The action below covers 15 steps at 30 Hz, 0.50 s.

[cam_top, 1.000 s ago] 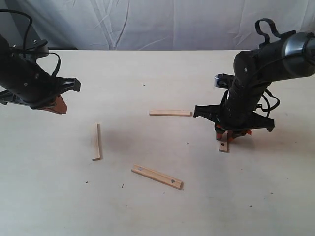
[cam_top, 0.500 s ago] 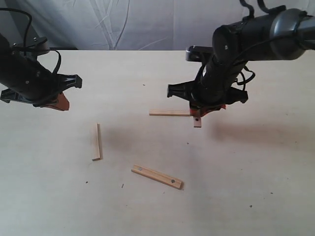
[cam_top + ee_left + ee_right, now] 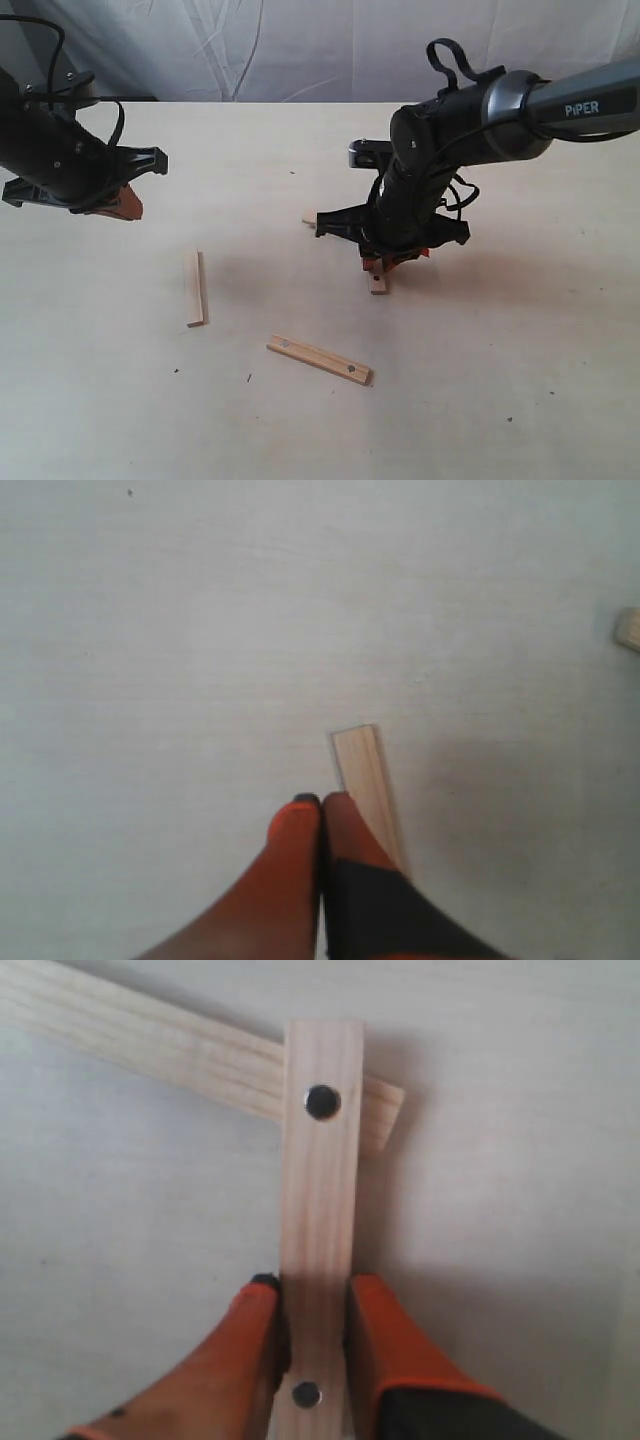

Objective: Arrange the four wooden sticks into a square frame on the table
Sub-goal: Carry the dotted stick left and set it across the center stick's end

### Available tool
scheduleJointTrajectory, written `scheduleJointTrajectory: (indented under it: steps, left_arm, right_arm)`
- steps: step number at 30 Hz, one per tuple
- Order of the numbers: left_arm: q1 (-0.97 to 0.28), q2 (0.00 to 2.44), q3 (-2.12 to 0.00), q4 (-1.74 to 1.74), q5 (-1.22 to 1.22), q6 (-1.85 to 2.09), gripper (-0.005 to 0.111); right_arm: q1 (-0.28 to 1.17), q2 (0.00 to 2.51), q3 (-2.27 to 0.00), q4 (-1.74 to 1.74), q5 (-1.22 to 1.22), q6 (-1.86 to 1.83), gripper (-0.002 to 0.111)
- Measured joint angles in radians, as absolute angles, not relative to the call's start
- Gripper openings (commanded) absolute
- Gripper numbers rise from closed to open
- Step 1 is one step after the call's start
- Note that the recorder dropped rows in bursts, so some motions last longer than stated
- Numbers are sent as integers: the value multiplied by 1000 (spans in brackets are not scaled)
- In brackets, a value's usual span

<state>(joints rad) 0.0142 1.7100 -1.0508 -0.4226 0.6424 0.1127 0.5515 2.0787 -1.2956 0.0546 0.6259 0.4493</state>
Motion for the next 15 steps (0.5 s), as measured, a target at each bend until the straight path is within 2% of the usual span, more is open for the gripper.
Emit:
scheduleJointTrajectory:
  steps: [15]
  left_arm:
    - [14,1710,-1051,-423,642,113,0]
  right_arm:
    - [551,2087,-1300,0,639,449,2]
